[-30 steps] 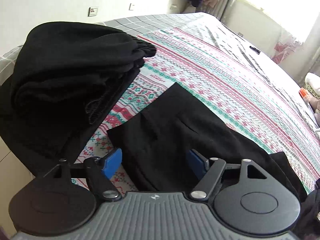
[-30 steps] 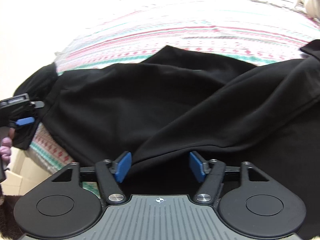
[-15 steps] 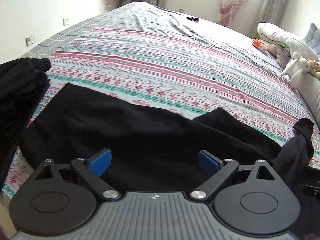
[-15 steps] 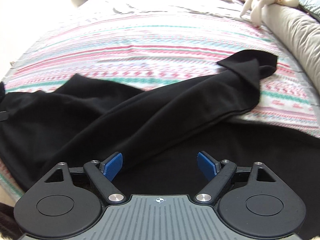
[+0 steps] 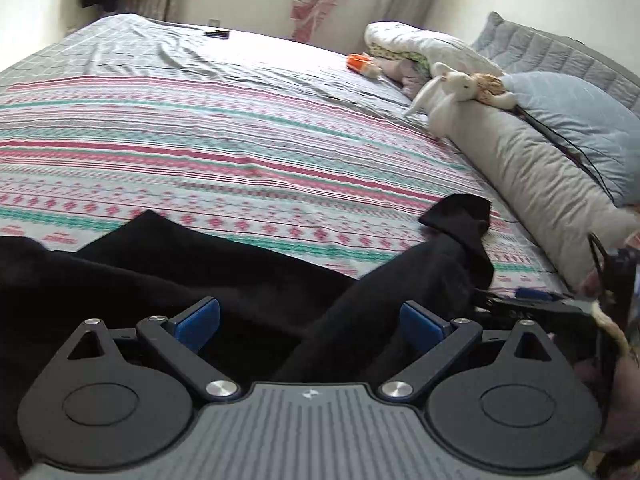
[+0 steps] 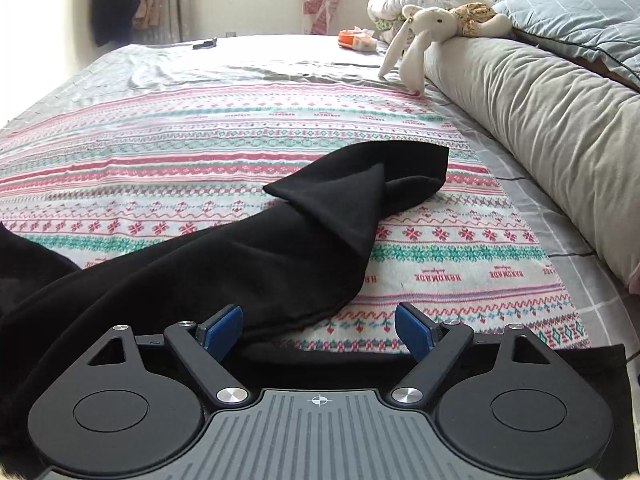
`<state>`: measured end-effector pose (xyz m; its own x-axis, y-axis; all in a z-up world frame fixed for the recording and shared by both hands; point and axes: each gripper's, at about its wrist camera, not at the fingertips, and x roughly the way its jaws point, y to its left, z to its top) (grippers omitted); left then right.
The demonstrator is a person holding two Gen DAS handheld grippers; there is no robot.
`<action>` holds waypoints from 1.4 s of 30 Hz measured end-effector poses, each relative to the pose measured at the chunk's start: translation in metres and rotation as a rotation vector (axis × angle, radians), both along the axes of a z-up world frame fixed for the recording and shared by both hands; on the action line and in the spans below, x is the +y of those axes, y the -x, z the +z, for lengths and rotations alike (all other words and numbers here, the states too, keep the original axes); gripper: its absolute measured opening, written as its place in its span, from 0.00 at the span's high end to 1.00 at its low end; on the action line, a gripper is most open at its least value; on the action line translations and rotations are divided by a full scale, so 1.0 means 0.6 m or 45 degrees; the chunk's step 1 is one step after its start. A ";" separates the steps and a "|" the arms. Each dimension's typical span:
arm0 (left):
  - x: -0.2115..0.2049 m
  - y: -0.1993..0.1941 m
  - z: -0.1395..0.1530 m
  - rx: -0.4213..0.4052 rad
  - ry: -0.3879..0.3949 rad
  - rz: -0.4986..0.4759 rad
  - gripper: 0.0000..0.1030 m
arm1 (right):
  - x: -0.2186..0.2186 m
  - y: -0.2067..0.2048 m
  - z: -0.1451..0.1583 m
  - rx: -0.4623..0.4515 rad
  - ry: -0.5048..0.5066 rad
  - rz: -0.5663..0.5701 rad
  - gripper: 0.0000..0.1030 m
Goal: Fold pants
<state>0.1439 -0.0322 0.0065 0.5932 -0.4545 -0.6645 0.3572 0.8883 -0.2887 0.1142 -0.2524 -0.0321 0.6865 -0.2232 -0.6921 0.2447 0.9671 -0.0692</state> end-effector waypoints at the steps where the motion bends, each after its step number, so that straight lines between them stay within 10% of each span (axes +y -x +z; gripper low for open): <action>1: -0.016 0.002 -0.004 -0.002 0.002 -0.033 0.00 | -0.003 -0.007 -0.003 -0.008 -0.002 0.013 0.19; 9: -0.110 0.018 -0.040 -0.028 -0.008 -0.266 0.04 | -0.018 -0.054 -0.021 -0.037 0.066 0.059 0.33; 23: -0.213 0.067 -0.101 -0.283 -0.293 -0.597 0.33 | -0.077 -0.101 -0.016 -0.151 0.035 0.002 0.95; 35: -0.231 0.113 -0.098 -0.427 -0.379 -0.667 0.49 | -0.180 -0.009 0.080 -0.265 -0.372 -0.215 0.96; 39: -0.241 0.128 -0.098 -0.484 -0.453 -0.649 0.80 | -0.208 0.038 0.096 -0.257 -0.449 -0.289 0.97; 42: -0.238 0.139 -0.079 -0.485 -0.419 -0.629 0.82 | -0.223 0.072 0.097 -0.225 -0.490 -0.352 0.98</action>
